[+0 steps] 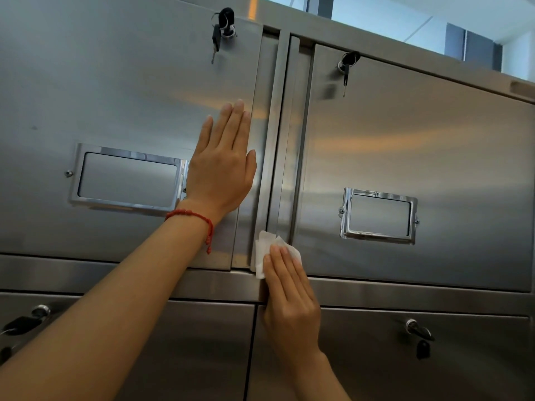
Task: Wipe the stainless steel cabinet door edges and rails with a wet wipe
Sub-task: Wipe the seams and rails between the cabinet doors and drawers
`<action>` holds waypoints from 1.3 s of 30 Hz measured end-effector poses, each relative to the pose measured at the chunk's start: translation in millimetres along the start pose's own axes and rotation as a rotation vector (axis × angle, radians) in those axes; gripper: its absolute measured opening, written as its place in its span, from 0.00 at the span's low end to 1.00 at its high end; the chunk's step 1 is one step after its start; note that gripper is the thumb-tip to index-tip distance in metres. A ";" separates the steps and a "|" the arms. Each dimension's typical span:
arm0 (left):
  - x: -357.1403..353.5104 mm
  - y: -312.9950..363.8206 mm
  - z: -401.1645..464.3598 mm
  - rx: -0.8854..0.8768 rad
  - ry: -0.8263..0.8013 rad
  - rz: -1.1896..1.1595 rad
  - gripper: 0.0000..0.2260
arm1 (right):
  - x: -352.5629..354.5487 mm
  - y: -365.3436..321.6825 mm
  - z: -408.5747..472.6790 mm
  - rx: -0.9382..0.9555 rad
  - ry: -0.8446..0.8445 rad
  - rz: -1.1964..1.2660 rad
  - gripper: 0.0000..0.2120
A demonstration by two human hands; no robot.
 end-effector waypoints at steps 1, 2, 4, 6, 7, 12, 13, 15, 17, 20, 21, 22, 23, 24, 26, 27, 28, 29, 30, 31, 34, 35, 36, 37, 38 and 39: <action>-0.3 -0.1 -0.1 0.001 -0.002 0.002 0.25 | 0.6 0.3 -0.2 0.008 -0.002 -0.001 0.22; -0.6 -0.1 -0.1 0.001 -0.004 0.006 0.25 | 0.9 1.0 1.4 0.017 -0.003 -0.005 0.22; -1.2 -0.4 0.2 0.001 -0.007 0.012 0.25 | 0.6 2.8 7.0 0.018 0.002 -0.018 0.22; -1.5 -0.9 0.0 0.004 -0.007 0.014 0.25 | -0.3 3.7 10.9 -0.004 0.015 -0.022 0.22; -1.3 -1.0 0.0 0.004 -0.005 0.014 0.25 | -0.5 3.5 11.0 -0.016 0.020 -0.020 0.22; -1.0 -0.5 0.0 0.004 -0.008 0.009 0.25 | 0.5 0.2 -0.2 0.003 -0.009 0.002 0.22; -1.2 -0.6 0.1 0.005 -0.008 0.010 0.25 | 0.5 0.7 0.5 0.009 -0.014 0.001 0.23; -1.4 -0.6 0.1 0.005 -0.010 0.013 0.25 | 0.8 1.7 7.1 0.014 -0.004 -0.010 0.21; -1.4 -0.8 -0.1 0.006 -0.009 0.011 0.25 | 1.9 2.2 16.3 0.005 0.030 -0.024 0.18; -0.8 -0.4 -0.1 0.004 -0.007 0.001 0.25 | 3.7 3.3 25.4 -0.005 0.049 -0.019 0.16; -0.7 -0.3 0.0 0.003 -0.008 0.000 0.25 | 4.4 3.4 26.5 -0.001 0.043 -0.009 0.16; -0.9 -0.3 -0.2 0.003 -0.011 0.001 0.25 | 5.7 3.5 27.0 0.003 0.037 0.001 0.16; -1.1 -0.4 -0.2 0.003 -0.014 0.003 0.25 | 7.3 3.9 27.6 0.004 0.037 0.013 0.17; -1.2 -0.4 -0.1 0.004 -0.016 0.005 0.25 | 9.2 4.8 28.8 -0.002 0.042 0.029 0.17; -1.0 -0.4 0.3 0.003 -0.020 0.007 0.25 | 13.6 6.8 33.4 -0.038 0.067 0.075 0.17; -0.8 -0.1 0.4 0.003 -0.022 0.006 0.25 | 16.2 7.1 36.6 -0.061 0.085 0.095 0.17; -0.3 0.3 0.4 0.003 -0.025 0.002 0.25 | 18.8 7.4 40.1 -0.081 0.102 0.109 0.16; 0.2 0.7 0.4 0.001 -0.029 -0.002 0.25 | 21.3 7.4 44.1 -0.100 0.118 0.118 0.16; 0.8 1.0 0.3 -0.002 -0.034 -0.005 0.25 | 23.9 7.4 48.4 -0.115 0.134 0.123 0.17; 1.6 1.2 0.1 -0.008 -0.041 -0.007 0.25 | 26.3 6.9 53.3 -0.124 0.150 0.129 0.17; 5.0 1.1 -0.5 -0.035 -0.068 -0.024 0.24 | 34.0 3.2 71.1 -0.100 0.203 0.124 0.12; 7.2 0.9 -1.1 -0.043 -0.072 -0.027 0.24 | 36.0 2.0 77.4 -0.087 0.216 0.121 0.12; 10.4 0.5 -1.8 -0.048 -0.069 -0.031 0.24 | 37.3 1.4 83.6 -0.076 0.226 0.121 0.12; 14.3 -0.3 -2.6 -0.052 -0.060 -0.035 0.23 | 37.4 0.7 90.0 -0.070 0.233 0.123 0.13; 17.9 -0.4 -3.6 -0.054 -0.051 -0.036 0.23 | 37.2 0.6 95.7 -0.064 0.234 0.120 0.15; 21.3 -1.5 -4.3 -0.055 -0.044 -0.033 0.24 | 36.7 -0.2 101.9 -0.051 0.238 0.115 0.15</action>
Point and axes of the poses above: each hand's wrist, its own z-axis towards the middle knuckle, its own x-axis out of the back of the hand, y = z × x, the point moved 8 cm from there along z, towards the middle knuckle, and after that the axes turned 2 degrees about y, right-handed, at the moved point
